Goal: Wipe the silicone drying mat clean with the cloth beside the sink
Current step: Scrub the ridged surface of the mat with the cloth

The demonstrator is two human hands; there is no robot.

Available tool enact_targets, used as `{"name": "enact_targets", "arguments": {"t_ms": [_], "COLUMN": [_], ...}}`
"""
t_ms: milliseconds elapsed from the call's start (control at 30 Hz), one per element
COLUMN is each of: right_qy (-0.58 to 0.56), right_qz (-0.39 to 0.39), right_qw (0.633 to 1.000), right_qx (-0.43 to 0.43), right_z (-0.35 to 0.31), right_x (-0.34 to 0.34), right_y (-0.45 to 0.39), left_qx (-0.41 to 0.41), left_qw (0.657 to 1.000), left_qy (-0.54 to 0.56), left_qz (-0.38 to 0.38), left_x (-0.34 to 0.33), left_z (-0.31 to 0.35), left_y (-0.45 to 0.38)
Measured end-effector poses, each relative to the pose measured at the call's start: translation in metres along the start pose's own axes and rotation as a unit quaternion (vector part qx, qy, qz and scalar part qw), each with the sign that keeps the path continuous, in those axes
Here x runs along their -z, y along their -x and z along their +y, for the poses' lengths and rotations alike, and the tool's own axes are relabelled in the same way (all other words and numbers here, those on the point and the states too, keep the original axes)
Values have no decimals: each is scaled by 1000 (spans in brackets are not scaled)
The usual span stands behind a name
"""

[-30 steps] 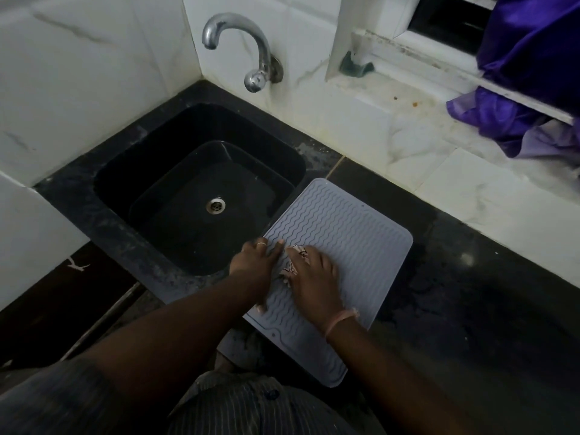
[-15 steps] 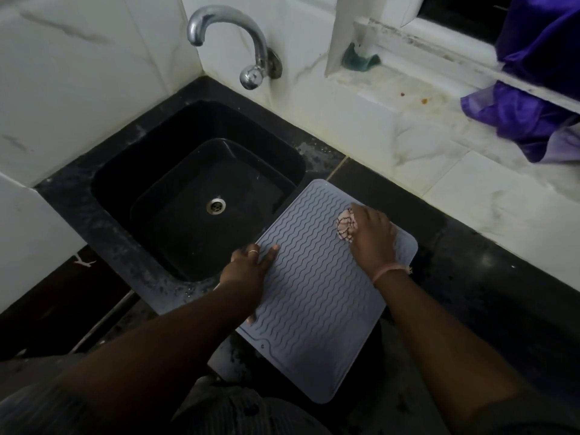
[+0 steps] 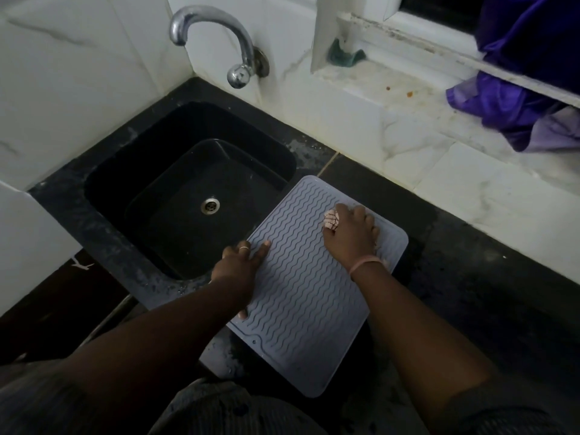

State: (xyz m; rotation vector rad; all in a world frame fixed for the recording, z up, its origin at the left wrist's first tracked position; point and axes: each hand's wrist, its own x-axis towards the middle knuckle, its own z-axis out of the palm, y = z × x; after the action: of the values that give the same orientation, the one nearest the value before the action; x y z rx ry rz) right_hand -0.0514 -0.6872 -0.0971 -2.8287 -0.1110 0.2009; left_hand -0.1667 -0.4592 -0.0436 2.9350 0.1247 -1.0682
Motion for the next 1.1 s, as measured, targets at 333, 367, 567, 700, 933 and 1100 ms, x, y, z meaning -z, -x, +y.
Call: {"name": "enact_targets", "arguments": {"t_ms": [333,367,567,700,933,1100], "right_qy": [-5,8,25,40,83,42], "right_qz": [-33,-27,2,30,61,43], "right_qw": [977,975,980,994,995,998], "right_qx": [210,222,195,97,-1,27], "right_z": [-63,-67,-34,-5,-4,-17], "right_x": [-25,-29,-29,-12,-4,-15], "right_y": [114,120,74,16,-6,27], "left_qx": [10,11,5,0,2,6], "left_qw": [1000,1000,1000,1000,1000,1000], "left_qy": [-16,-18,1,10,20,20], "left_qz": [6,4,-1,-1,6,2], "left_x": [-1,0,2,1,-1,-1], "left_z": [1,2,0,-3,-4,-3], "left_y": [1,1,1,1,0,-1]}}
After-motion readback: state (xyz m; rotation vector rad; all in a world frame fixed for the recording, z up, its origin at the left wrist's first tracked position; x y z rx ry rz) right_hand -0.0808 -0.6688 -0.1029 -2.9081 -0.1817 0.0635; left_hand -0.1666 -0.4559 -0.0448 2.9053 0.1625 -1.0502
